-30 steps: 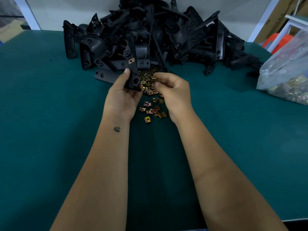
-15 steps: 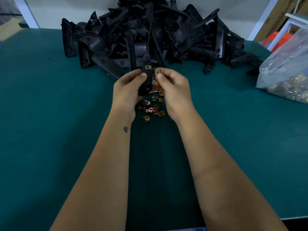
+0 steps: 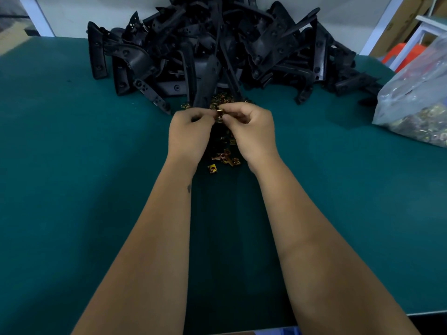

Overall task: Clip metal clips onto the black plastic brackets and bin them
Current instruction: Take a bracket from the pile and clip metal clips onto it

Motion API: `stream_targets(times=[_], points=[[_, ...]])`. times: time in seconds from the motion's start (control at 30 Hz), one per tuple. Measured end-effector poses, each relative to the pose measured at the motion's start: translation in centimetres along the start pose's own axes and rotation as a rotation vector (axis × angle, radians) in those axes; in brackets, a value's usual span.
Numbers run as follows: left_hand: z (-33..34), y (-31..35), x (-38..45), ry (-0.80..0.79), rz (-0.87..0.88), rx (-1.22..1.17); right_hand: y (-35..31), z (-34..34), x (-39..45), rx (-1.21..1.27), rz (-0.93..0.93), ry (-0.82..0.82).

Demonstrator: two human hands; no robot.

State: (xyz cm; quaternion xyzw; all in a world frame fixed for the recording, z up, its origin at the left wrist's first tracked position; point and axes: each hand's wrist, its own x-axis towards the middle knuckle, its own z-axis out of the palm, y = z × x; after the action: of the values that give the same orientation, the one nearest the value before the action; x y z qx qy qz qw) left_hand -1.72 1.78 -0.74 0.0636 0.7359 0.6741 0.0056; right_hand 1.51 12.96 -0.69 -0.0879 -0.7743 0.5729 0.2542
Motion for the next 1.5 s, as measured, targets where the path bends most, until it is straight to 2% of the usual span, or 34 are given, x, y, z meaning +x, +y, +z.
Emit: stream_targets(times=[0.23,0.5,0.83,1.0,1.13,1.3,1.5], points=[[0.01,0.14,-0.19,-0.037,0.062,0.05,0.0,0.35,-0.23,-0.138,-0.106,-0.002],[-0.06,0.04,-0.12,0.0,0.016,0.029,0.2,0.54,-0.25,-0.222,-0.167,0.01],[-0.29,0.09,-0.19,0.01,-0.038,-0.065,0.15,0.42,-0.32,-0.118,-0.144,0.004],[-0.47,0.13,-0.16,-0.009,-0.079,-0.113,-0.09,0.49,-0.25,0.009,-0.039,-0.023],[-0.32,0.02,-0.16,-0.004,-0.043,-0.112,-0.01,0.49,-0.22,0.04,0.026,-0.014],[-0.12,-0.11,-0.19,-0.01,-0.01,-0.13,0.11,0.48,-0.25,-0.016,-0.004,-0.027],[-0.4,-0.13,-0.04,-0.064,-0.013,-0.177,0.1,0.21,-0.15,0.09,0.028,-0.049]])
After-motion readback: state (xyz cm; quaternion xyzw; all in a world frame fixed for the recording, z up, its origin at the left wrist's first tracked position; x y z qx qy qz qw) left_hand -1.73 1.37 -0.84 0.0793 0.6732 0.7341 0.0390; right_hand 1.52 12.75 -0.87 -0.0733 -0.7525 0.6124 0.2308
